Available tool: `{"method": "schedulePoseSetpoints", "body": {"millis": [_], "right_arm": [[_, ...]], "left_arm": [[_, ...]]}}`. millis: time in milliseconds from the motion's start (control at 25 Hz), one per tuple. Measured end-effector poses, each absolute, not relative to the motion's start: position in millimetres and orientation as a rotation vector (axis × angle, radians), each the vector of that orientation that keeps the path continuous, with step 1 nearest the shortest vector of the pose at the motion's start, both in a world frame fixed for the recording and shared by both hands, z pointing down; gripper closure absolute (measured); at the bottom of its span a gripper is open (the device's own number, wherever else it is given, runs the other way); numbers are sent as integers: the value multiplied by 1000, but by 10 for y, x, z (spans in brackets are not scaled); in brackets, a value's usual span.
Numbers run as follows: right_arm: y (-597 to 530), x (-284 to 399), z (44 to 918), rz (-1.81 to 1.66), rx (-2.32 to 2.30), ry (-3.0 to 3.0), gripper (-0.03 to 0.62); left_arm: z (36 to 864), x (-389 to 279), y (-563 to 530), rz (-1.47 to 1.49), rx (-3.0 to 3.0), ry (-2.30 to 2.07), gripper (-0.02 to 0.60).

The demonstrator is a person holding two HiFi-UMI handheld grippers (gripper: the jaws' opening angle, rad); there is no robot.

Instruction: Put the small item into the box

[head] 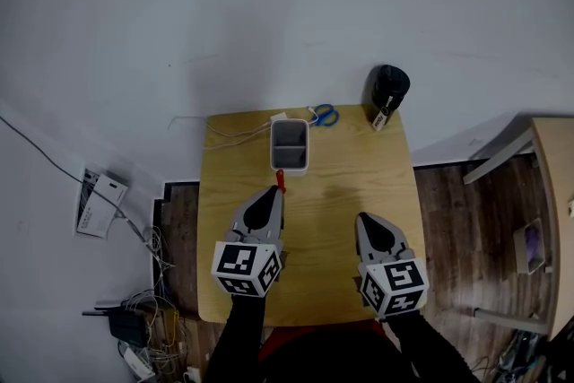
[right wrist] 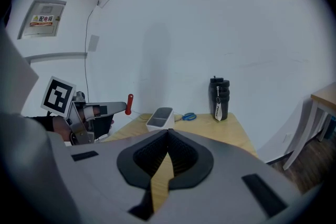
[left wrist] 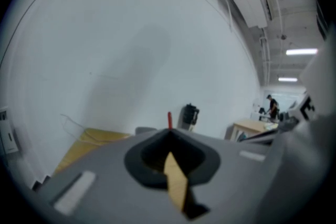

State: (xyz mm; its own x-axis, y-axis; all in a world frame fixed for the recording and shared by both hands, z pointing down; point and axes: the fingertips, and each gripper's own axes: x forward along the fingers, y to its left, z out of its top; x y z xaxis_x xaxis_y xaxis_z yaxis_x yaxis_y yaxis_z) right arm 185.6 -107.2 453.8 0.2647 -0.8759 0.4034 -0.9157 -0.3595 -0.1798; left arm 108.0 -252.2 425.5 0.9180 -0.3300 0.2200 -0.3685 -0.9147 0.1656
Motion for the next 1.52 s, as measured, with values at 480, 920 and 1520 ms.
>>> {"method": "schedulePoseSetpoints", "body": {"millis": [480,920,1520], "right_arm": [[-1480,2130,4616,702,2468,-1693,586],[-1801,2111,4822,733,2488,-1610,586],[-2005,2040,5119,804,2450,-1578,586]], "left_arm": [[4458,1598,-2956,352,2890,-488,578],[4871,1766,-3229,422,2862,-414,578],[5205,1815,-3310,542,2840,-390,578]]}}
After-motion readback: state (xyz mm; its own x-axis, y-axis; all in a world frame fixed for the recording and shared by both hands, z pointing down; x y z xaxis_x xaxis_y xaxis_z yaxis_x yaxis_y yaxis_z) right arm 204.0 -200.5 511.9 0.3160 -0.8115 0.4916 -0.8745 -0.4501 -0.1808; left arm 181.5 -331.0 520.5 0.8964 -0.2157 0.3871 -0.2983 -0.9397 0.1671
